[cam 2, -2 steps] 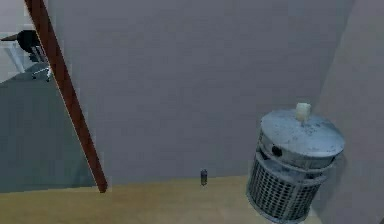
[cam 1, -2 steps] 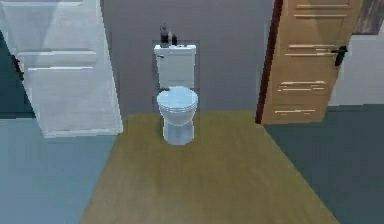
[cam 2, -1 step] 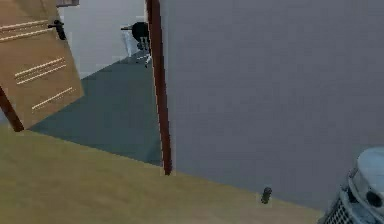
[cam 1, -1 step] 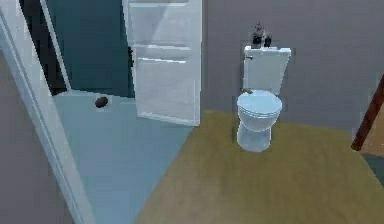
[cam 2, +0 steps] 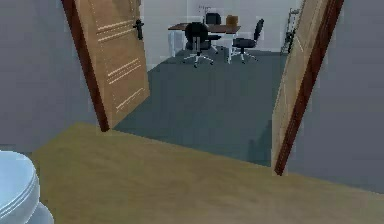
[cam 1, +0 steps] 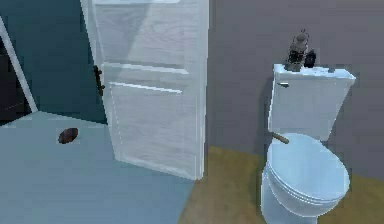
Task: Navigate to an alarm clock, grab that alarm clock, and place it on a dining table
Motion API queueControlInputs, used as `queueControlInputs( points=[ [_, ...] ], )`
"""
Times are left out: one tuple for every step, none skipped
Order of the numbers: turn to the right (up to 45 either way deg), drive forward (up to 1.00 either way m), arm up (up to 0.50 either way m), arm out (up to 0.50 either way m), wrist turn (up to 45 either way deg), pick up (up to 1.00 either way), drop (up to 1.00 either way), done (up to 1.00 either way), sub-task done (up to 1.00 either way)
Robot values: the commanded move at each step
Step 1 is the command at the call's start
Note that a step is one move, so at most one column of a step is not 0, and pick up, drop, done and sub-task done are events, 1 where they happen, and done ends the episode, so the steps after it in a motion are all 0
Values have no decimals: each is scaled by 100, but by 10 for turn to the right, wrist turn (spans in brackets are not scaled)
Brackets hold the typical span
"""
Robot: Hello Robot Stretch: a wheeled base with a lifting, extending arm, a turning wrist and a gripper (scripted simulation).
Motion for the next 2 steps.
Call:
queueControlInputs(
  points=[
    [-120,0,0,0,0,0,0,0,0],
    [-30,0,0,0,0,0,0,0,0]
  ],
)
